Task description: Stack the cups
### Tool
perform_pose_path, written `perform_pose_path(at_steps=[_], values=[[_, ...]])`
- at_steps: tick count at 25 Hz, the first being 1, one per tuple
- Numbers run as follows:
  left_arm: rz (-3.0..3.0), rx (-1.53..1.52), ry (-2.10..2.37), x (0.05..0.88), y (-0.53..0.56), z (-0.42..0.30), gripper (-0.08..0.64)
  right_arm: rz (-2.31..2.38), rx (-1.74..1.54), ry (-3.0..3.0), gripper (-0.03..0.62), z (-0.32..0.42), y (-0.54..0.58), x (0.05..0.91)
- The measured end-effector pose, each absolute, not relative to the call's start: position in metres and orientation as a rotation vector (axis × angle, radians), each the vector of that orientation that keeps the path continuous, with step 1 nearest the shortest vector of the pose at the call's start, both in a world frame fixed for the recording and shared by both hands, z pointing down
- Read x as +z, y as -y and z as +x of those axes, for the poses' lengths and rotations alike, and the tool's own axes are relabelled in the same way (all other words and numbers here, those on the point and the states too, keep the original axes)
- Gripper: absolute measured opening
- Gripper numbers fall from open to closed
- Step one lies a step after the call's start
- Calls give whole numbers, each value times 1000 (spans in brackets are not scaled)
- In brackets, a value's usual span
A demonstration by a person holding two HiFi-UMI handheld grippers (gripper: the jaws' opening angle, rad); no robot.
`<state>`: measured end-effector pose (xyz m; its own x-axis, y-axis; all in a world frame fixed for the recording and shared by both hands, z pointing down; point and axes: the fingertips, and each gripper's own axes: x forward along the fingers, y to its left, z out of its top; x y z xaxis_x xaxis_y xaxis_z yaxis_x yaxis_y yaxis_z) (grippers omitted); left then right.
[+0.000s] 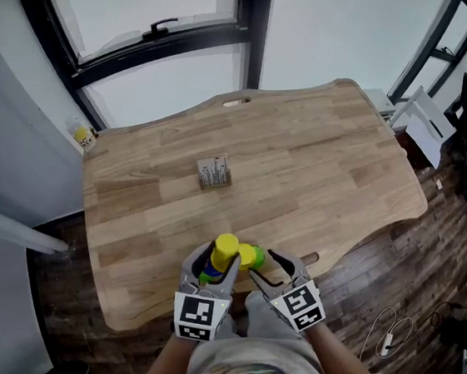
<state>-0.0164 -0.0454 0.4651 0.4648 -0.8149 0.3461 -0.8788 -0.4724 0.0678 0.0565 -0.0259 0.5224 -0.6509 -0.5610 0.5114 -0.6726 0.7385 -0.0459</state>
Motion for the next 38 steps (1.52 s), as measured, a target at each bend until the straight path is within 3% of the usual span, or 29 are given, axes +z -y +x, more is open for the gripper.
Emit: perform_pose_path(at_steps=[18, 26, 38], values=[[2490, 436, 1467, 472, 35, -15, 233, 876, 328, 2453, 255, 50, 22, 536], [2483, 474, 1450, 477, 30, -13, 233, 828, 328, 2457, 224, 42, 21, 541], [2453, 447, 1446, 476, 26, -16, 288, 829, 341, 2469, 224, 40, 19, 537]])
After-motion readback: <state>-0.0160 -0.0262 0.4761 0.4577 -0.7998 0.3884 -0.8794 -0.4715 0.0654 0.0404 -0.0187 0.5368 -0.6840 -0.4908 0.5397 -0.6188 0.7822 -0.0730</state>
